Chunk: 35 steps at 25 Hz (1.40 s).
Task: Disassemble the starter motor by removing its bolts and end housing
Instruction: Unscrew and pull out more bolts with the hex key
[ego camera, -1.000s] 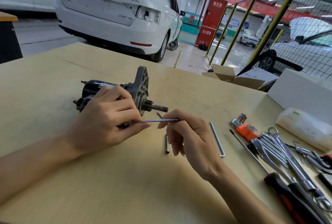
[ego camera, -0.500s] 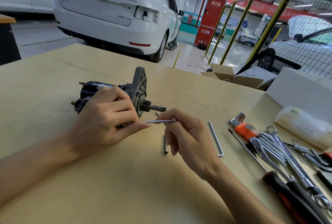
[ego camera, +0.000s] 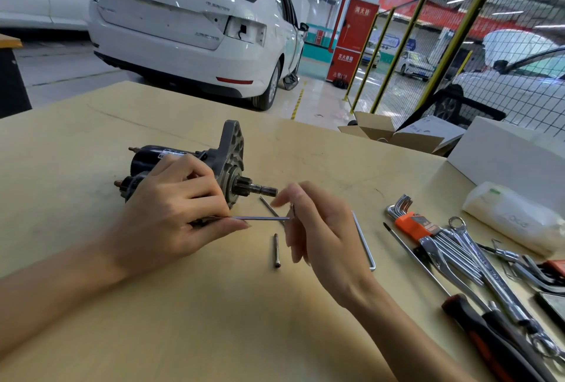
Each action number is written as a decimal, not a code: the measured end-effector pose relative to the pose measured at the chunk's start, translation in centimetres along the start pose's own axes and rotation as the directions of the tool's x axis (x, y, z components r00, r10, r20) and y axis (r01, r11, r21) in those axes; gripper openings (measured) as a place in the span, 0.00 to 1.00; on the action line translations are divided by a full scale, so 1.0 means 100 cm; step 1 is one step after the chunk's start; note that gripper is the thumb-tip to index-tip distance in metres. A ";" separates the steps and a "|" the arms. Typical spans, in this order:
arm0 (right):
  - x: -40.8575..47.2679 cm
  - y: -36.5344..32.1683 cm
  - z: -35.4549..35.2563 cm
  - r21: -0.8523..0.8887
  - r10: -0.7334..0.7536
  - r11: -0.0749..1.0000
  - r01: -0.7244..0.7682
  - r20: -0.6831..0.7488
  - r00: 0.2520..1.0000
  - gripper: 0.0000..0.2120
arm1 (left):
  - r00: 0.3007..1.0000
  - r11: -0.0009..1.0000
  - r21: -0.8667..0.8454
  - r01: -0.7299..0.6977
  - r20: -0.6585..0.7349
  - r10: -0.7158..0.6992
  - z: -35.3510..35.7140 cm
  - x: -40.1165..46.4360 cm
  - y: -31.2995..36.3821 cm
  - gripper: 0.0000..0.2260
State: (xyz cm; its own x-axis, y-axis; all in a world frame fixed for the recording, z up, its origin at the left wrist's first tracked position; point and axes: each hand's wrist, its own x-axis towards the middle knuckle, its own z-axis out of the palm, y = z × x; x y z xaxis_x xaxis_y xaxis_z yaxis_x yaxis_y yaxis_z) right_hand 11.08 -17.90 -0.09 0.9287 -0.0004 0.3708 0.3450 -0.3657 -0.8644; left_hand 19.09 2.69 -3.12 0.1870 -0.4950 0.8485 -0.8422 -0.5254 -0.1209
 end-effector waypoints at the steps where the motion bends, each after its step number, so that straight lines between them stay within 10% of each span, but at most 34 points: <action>1: -0.001 -0.002 0.000 0.003 -0.001 1.000 0.001 0.032 0.999 0.21 | 1.000 1.000 -0.001 0.003 0.006 -0.003 -0.001 0.000 0.000 0.17; 35: -0.001 0.006 -0.005 -0.064 -0.129 0.988 0.141 0.157 0.979 0.15 | 1.000 0.999 -0.033 0.015 0.008 -0.015 -0.002 0.002 0.003 0.19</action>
State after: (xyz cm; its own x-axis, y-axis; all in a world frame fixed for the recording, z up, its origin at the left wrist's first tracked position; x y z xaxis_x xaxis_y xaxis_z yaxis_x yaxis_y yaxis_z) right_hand 11.15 -18.57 -0.53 0.8860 0.1934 0.4215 0.4630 -0.4208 -0.7801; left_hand 18.77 2.60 -2.90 0.2037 -0.4923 0.8463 -0.8552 -0.5102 -0.0909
